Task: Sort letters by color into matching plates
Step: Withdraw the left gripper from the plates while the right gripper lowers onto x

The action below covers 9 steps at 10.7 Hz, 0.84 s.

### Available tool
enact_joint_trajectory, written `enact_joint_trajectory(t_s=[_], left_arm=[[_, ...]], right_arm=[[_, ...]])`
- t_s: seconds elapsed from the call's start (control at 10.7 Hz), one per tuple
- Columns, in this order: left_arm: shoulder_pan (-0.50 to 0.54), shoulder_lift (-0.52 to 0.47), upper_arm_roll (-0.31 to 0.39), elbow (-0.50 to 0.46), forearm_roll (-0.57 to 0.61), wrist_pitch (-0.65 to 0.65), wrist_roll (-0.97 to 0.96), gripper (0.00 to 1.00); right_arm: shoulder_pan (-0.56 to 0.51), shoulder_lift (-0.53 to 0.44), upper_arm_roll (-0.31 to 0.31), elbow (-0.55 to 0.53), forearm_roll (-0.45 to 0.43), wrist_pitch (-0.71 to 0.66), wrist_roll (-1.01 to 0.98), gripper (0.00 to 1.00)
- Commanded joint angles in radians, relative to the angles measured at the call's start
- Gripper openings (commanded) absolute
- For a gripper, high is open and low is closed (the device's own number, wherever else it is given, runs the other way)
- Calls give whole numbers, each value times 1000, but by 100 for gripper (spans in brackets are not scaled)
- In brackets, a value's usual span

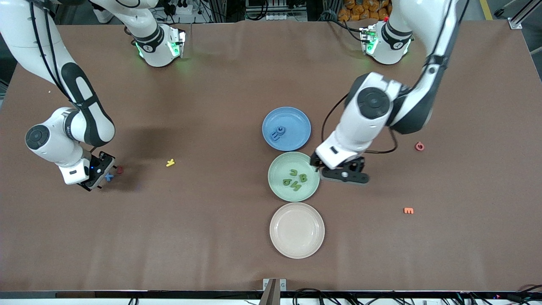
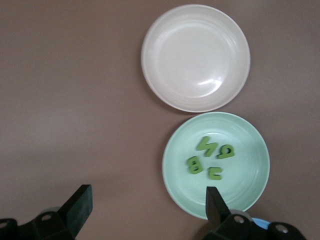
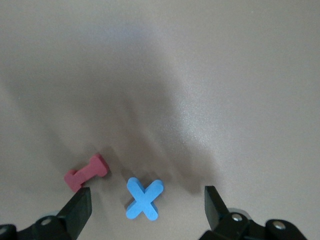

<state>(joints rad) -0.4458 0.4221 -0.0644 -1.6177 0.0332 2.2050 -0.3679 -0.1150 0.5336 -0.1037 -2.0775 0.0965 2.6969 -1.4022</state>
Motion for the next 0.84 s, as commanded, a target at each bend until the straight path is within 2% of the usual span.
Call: enact_joint_trajectory(t_s=[0.0, 0.19, 0.47, 0.75], left_arm=[[90, -147, -5, -24, 5, -164, -9, 100], [149, -221, -6, -24, 4, -252, 9, 100], [245, -324, -5, -22, 2, -364, 47, 100], [304, -385, -3, -8, 4, -402, 52, 100]], right_arm=[[-26, 8, 19, -4, -12, 27, -24, 100], [-26, 8, 19, -4, -14, 27, -24, 97], [-28, 11, 19, -3, -14, 27, -26, 86], [-28, 11, 19, -3, -14, 27, -26, 79]])
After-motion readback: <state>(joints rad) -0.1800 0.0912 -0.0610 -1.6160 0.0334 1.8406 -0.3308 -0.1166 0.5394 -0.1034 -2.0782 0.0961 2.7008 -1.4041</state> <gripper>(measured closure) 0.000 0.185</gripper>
